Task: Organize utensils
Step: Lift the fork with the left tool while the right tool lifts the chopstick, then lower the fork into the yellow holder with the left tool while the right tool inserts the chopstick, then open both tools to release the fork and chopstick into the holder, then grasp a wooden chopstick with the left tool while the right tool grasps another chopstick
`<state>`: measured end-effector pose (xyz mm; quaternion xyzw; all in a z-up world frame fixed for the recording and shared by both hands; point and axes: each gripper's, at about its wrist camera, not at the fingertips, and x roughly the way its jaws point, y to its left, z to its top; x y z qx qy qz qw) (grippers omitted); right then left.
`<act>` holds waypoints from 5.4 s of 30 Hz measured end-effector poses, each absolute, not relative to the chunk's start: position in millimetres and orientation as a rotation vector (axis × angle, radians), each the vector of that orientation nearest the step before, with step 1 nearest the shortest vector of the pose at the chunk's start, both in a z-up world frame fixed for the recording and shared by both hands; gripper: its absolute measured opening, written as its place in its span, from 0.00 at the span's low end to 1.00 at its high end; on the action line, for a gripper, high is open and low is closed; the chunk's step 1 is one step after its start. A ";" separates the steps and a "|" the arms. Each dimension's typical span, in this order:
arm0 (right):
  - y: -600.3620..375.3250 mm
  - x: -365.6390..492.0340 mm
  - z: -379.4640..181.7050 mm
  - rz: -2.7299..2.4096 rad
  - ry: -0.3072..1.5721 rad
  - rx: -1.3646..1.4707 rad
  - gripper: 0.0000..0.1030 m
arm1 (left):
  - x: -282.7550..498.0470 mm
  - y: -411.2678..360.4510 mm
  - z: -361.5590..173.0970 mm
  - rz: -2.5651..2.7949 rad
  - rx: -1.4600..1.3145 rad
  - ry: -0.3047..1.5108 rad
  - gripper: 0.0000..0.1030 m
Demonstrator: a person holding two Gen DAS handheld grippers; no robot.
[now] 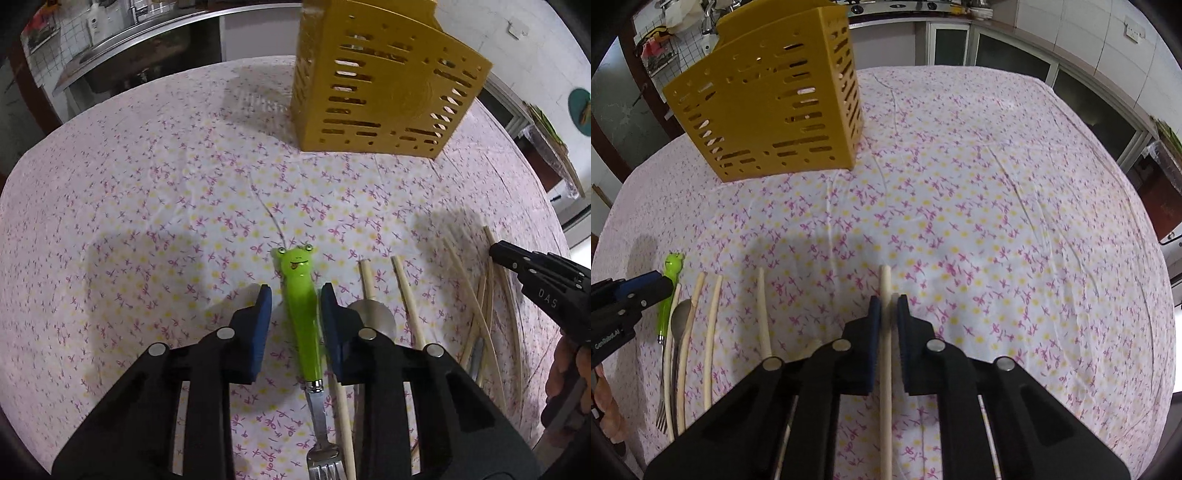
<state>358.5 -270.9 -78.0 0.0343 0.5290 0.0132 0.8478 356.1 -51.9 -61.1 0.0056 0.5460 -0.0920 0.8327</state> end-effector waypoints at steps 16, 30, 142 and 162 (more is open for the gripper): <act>-284.0 340.1 -83.0 0.061 1.127 0.103 0.09 | 362.1 -58.1 -66.2 -0.165 0.040 1.209 0.17; -280.5 334.7 -82.2 0.038 1.116 0.087 0.07 | 360.6 -69.6 -72.4 -0.157 0.091 1.183 0.17; -274.1 288.3 -6.8 0.070 0.584 0.061 0.59 | 310.4 -18.5 27.8 -0.186 -0.078 0.746 0.95; -268.3 298.3 -72.1 0.047 1.002 0.192 0.38 | 308.8 -39.4 -44.9 -0.190 -0.048 1.032 0.53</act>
